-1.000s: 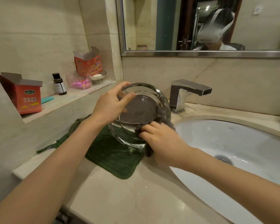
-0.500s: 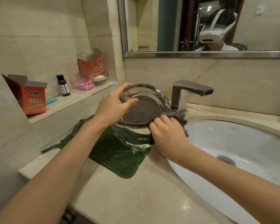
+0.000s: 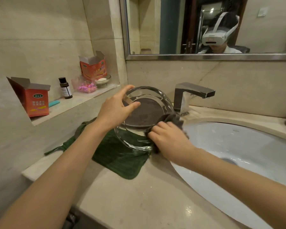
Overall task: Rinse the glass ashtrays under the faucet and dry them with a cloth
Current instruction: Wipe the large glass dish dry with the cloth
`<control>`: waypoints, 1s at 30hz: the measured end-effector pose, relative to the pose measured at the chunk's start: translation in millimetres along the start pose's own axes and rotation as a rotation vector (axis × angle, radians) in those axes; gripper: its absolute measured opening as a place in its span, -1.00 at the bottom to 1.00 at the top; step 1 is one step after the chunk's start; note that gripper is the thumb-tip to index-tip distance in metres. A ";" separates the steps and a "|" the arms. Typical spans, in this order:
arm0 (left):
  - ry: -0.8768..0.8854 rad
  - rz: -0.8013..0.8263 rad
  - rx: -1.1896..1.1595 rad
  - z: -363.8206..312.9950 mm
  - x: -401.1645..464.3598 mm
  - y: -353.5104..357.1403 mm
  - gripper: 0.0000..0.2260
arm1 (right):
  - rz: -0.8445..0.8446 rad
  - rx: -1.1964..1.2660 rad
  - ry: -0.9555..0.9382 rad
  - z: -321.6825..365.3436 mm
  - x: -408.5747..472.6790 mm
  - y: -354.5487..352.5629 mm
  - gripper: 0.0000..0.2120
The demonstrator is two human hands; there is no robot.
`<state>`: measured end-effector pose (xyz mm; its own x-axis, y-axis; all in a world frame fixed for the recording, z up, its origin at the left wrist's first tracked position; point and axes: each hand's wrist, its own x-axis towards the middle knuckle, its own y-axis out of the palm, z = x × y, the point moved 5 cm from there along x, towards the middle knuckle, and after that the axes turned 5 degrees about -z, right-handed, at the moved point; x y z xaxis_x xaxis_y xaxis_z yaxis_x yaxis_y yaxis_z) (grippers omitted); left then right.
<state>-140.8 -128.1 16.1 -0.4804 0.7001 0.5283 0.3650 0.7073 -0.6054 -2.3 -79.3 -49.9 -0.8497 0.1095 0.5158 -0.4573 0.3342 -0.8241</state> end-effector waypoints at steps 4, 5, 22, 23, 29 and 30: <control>-0.009 0.033 -0.018 0.7 0.6 -0.3 -0.52 | -0.096 -0.424 -0.020 -22.5 -0.4 -10.7 -0.73; -0.007 0.035 -0.015 1.6 0.4 -0.4 -0.53 | -0.092 -0.436 -0.001 -21.2 0.4 -9.0 -0.73; 0.029 0.044 -0.049 5.5 3.3 0.0 -0.56 | 0.036 0.365 0.034 17.3 2.9 3.3 -0.55; 0.030 0.047 -0.063 4.9 3.3 0.2 -0.57 | 0.023 0.261 -0.010 10.9 2.2 -0.8 -0.66; 0.070 0.068 -0.095 -4.0 0.6 1.7 -0.50 | -0.579 0.184 0.103 -45.9 1.5 -64.6 -0.79; 0.071 0.057 -0.074 -3.6 1.3 1.4 -0.48 | -0.687 0.230 0.180 -53.3 7.2 -76.5 -0.75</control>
<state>-138.1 -125.9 18.1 -0.4002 0.7430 0.5365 0.4497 0.6693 -0.5915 40.6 -54.2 29.3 -0.3056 0.1043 0.9464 -0.9300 0.1804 -0.3201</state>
